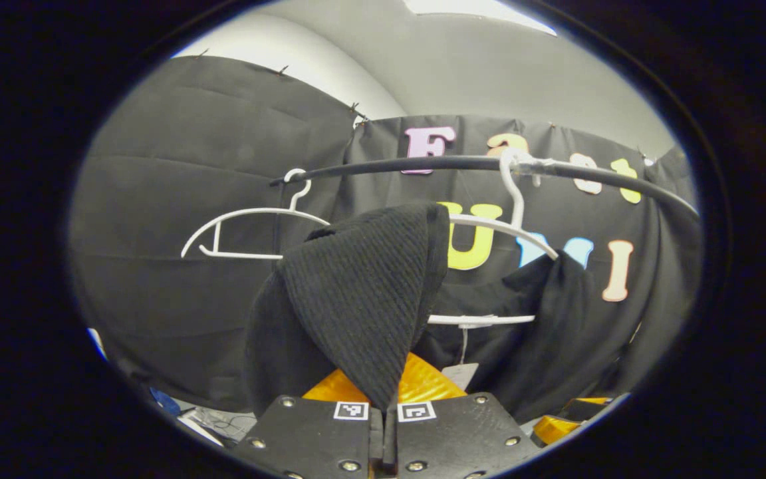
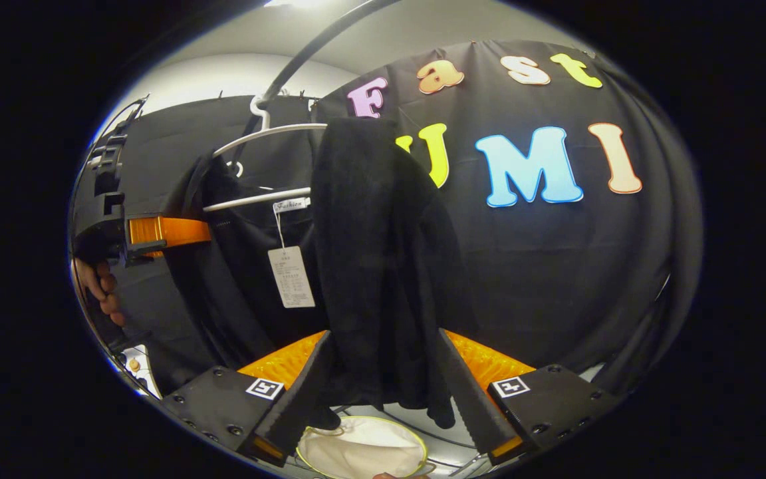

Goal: Grasp the clothes on the hanger with both hands and then place them into the laundry hamper below.

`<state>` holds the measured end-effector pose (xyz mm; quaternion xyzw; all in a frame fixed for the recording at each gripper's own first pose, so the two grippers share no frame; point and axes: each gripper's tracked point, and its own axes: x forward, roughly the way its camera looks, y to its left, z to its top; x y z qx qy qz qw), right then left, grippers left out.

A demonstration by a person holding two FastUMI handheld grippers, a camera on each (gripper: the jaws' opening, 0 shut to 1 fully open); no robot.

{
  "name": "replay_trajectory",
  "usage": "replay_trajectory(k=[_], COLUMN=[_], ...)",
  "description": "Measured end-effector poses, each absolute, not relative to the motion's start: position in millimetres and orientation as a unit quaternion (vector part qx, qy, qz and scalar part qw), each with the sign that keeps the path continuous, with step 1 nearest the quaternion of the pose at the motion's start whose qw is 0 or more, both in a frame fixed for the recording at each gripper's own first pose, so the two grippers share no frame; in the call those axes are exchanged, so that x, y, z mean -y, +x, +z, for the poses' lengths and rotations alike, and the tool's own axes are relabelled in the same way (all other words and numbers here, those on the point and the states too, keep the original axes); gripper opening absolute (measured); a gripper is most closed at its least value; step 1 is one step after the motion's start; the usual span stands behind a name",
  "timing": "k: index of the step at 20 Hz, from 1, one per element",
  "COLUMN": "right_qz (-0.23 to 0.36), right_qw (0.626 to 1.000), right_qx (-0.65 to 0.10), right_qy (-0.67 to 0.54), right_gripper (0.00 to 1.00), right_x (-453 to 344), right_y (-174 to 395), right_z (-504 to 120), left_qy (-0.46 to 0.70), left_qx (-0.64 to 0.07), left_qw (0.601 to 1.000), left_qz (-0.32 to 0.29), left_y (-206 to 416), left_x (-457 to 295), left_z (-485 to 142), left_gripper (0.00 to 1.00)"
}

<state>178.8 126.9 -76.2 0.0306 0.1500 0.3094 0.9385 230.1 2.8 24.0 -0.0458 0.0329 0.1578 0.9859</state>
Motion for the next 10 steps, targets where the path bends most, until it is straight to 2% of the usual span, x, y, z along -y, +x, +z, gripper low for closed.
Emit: replay_trajectory(k=[4,5,6,10], right_qz=[0.314,0.31,0.301,0.268], right_qw=[0.934,0.936,0.94,0.953], right_qx=[-0.163,-0.159,-0.153,-0.135], right_qy=[0.042,0.045,0.044,0.043], right_gripper=[0.98,0.93,0.98,0.98], right_x=[-156.9,-162.5,-165.6,-175.2], right_y=[184.7,191.0,198.6,224.4], right_z=[-57.9,-52.8,-46.9,-27.5], left_qy=[-0.075,-0.076,-0.074,-0.075], left_qx=[-0.025,-0.024,-0.023,-0.019], left_qw=[0.99,0.991,0.993,0.995], left_qz=[0.117,0.104,0.092,0.06], left_y=[213.6,212.1,211.5,201.5], left_x=[4.9,8.7,11.6,14.7], left_z=[44.6,49.1,50.1,57.8], left_gripper=[0.01,0.01,0.01,0.01])
